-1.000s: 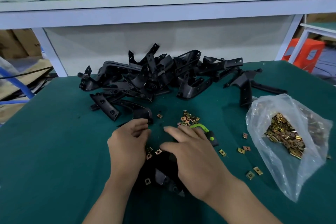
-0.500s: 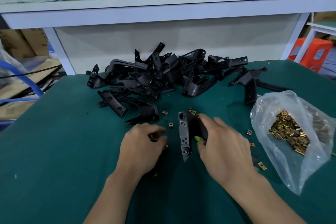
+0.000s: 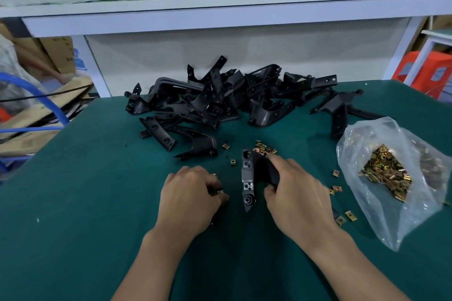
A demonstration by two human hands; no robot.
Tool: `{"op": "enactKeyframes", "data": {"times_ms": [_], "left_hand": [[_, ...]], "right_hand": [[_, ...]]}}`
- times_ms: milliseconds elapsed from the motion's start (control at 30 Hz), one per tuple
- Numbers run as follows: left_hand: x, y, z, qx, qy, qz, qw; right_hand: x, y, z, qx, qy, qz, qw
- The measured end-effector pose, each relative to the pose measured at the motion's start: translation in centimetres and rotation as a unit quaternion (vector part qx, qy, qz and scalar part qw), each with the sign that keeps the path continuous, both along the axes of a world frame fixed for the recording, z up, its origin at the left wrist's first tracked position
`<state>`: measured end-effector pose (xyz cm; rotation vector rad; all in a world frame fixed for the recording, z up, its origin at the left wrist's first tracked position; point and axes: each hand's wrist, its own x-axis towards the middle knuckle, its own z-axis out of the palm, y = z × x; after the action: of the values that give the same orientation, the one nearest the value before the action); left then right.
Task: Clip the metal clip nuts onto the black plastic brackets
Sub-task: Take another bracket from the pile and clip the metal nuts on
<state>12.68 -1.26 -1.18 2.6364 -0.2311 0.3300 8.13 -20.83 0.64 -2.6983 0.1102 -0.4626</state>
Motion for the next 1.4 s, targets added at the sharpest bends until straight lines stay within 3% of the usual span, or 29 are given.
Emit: {"op": "enactKeyframes", "data": {"times_ms": [100,267,400,633,800,1033,1400], "left_hand": [[0.3,0.4,0.2,-0.056,0.062,0.002,0.997],[0.1,-0.3,0.3,-0.138,0.042,0.006,0.99],[-0.1,-0.8,0.5,-0.272,0.057,0.023,0.96],[-0.4,-1.6,1.0,-0.49,0.153,-0.023,0.858],[0.3,-1.2,1.2,-0.544,0.21,-0.027,0.812],[0.4,-0.4,1.4,-0.642,0.266,-0.096,0.712],[0.5,-0.4,1.4,-0.635,0.257,-0.071,0.725]], "right_hand": [[0.3,-0.1,0.0,0.005,0.0,-0.002,1.0],[0.3,0.1,-0.1,0.018,0.002,-0.002,1.0],[0.3,0.2,-0.1,0.028,0.001,0.001,1.0],[0.3,0.5,-0.1,0.052,0.009,0.008,0.999],[0.4,0.4,-0.1,0.06,0.011,0.012,0.998],[0.5,0.3,-0.3,0.064,0.015,0.021,0.998],[0.4,-0.1,0.1,0.107,0.043,0.066,0.991]]}}
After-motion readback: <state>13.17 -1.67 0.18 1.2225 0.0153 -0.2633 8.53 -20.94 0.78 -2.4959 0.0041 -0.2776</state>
